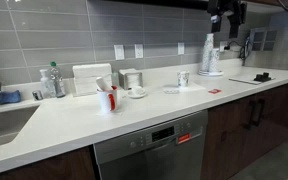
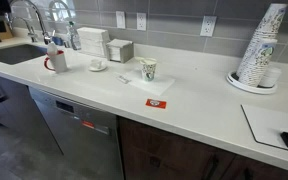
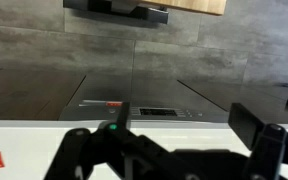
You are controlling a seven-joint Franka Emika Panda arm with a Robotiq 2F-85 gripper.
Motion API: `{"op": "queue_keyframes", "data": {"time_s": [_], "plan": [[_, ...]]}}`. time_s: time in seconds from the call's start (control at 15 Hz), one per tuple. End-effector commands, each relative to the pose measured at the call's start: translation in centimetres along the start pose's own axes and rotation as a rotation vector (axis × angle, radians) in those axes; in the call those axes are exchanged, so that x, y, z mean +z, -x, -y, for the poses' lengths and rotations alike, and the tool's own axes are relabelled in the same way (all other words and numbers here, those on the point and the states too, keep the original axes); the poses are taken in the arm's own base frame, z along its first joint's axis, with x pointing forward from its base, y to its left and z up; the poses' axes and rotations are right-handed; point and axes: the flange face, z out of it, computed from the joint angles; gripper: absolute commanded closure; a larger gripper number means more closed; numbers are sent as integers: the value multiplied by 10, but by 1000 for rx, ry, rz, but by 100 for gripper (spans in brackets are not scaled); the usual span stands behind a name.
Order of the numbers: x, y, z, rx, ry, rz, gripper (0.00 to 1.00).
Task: Remove the paper from the white and red mug cup and cover it on the styrofoam cup top
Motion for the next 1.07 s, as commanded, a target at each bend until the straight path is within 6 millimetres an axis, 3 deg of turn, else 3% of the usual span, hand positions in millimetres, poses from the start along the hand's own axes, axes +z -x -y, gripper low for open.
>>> {"op": "queue_keyframes", "data": {"time_s": [0.0, 0.67, 1.0], "plan": [[-1, 0, 0, 0, 0, 1, 0], [-1, 0, 0, 0, 0, 1, 0], [4, -33, 66, -307, 72, 25, 0]]}}
